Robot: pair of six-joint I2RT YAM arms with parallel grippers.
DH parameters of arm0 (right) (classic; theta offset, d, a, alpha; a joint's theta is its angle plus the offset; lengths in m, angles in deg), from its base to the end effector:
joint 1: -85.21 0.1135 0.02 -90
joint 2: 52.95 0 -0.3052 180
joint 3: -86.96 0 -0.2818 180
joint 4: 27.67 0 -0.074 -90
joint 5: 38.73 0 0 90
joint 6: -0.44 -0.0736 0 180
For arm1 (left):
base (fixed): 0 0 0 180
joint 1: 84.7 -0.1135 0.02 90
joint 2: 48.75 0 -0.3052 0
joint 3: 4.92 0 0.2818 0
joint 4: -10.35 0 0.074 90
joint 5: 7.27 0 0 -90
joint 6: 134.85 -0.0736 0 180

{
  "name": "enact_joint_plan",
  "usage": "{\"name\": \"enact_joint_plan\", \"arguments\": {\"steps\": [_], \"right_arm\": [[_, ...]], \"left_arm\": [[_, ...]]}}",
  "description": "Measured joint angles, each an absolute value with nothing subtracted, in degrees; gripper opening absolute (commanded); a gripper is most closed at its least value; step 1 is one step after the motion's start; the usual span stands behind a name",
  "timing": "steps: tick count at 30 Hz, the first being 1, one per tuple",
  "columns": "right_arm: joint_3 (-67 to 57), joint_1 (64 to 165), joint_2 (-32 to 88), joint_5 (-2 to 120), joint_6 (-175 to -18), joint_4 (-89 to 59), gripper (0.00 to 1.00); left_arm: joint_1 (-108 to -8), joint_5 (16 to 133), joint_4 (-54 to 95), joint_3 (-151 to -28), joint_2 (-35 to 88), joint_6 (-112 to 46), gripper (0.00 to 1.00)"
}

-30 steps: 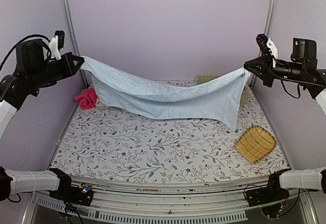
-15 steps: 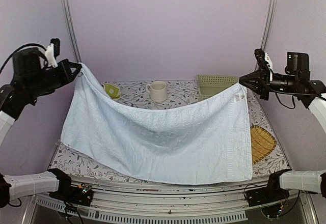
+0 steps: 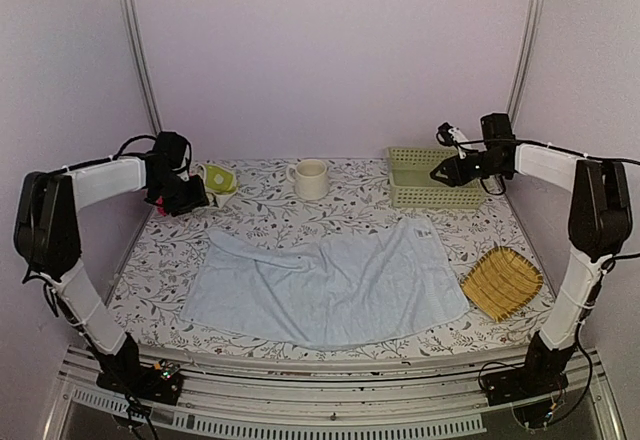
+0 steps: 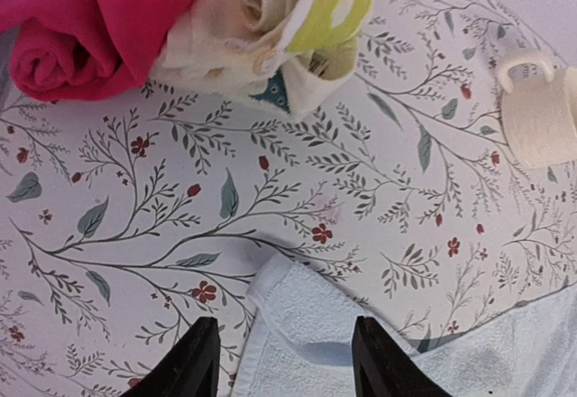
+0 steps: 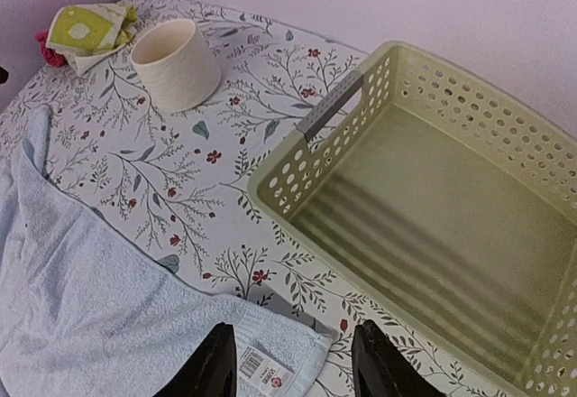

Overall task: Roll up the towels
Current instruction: Flatten out the towel at the center of the board, then smooth out the towel at the center of the board.

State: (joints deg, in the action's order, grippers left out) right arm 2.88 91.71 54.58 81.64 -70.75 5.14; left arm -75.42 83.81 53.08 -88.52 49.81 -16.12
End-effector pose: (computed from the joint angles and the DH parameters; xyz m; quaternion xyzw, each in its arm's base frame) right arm 0.4788 0.0920 0.2516 -0.2939 0.8459 0.2000 0.3976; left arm 0.4113 -0.0658 0.2178 -0.1648 0.9462 -0.0820 0.2660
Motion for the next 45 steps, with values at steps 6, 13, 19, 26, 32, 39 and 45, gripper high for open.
{"name": "enact_joint_plan", "arguments": {"steps": [6, 13, 19, 26, 32, 39, 45], "right_arm": [[-4.7, 91.7, 39.7, 83.8, -69.8, 7.5, 0.47], [-18.2, 96.6, 25.7, 85.7, -58.2, 17.4, 0.44], [-27.1, 106.3, 22.8, 82.7, -49.2, 25.0, 0.39], [-29.3, 109.4, 24.3, 81.8, -47.3, 26.6, 0.36], [-29.8, 109.8, 24.7, 80.0, -46.6, 25.6, 0.35], [-30.8, 109.9, 25.7, 79.2, -46.0, 24.7, 0.35], [-30.8, 109.9, 27.0, 79.2, -45.2, 23.2, 0.35]], "left_arm": [[-71.7, 81.6, 51.4, -84.0, 36.0, -15.6, 0.45], [-67.2, 76.3, 56.4, -74.5, 29.9, -14.2, 0.13], [-64.2, 72.8, 62.2, -70.5, 29.4, -12.9, 0.00], [-62.2, 70.1, 64.2, -66.4, 32.4, -11.2, 0.00], [-60.1, 69.4, 64.8, -58.8, 30.6, -6.5, 0.00], [-60.1, 69.8, 67.5, -53.7, 29.9, 1.0, 0.00], [-60.1, 74.3, 75.9, -54.8, 29.4, 6.6, 0.00]]}}
